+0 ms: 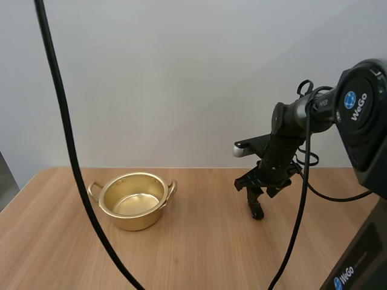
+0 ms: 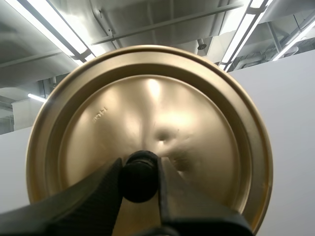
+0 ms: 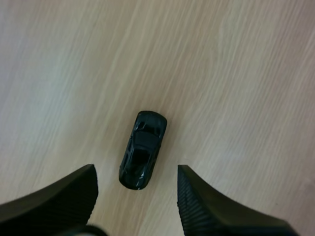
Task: Open the pot, put the car inside, and close it
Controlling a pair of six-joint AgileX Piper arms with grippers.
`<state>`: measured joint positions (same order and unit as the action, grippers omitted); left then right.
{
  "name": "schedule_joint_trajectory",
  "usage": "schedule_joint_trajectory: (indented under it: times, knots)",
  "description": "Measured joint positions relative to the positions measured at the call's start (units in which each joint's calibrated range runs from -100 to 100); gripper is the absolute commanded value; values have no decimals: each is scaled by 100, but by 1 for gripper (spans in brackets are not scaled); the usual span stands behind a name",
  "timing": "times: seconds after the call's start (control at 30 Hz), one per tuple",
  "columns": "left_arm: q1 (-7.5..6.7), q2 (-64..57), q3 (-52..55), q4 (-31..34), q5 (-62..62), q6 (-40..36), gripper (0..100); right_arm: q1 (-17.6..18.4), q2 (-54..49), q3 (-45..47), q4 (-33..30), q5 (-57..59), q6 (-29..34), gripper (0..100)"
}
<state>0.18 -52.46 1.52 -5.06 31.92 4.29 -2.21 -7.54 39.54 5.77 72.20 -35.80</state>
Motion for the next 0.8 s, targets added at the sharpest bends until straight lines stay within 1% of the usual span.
schedule_joint_trajectory:
  times: [0.23, 0.8]
  knots:
    - [0, 0, 0, 0, 0, 0, 0, 0, 298, 21, 128, -249, -63, 82]
    - [0, 0, 0, 0, 0, 0, 0, 0, 736, 21, 128, -661, -141, 82]
